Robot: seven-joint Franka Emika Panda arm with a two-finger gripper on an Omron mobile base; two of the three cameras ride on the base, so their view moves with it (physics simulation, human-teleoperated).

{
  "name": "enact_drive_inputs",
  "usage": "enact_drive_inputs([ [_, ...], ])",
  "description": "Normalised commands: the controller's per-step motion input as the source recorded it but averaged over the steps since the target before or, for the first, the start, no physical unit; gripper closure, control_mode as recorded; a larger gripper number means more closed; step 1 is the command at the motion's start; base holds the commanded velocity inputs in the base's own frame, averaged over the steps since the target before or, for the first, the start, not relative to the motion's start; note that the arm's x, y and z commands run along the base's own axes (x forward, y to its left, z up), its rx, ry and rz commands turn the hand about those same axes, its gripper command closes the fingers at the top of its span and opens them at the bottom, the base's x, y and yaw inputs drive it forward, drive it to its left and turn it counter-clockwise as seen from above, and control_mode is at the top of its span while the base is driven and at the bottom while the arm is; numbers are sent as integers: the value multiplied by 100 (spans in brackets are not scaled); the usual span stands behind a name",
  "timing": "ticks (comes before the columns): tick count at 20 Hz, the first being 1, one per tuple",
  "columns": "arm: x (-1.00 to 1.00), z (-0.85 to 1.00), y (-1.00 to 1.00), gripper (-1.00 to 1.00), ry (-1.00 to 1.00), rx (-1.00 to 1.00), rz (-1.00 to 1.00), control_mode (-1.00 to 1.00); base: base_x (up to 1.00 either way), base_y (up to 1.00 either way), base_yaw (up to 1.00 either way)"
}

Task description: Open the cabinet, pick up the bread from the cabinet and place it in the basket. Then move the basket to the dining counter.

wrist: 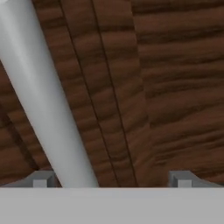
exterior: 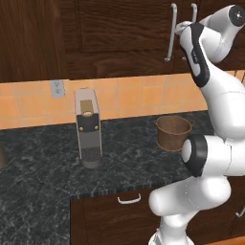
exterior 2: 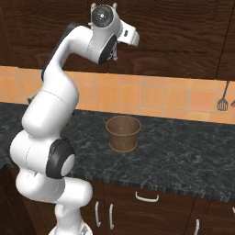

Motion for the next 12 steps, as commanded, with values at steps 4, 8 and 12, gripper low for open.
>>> enact_drive_inputs([
  [4,11,0,6,100,0,0,0,-100,0,0,0],
  [8,2,0,-3,100,0,0,0,-100,0,0,0],
  [12,-73,-8,-48,100,-1,-1,0,-100,0,0,0],
])
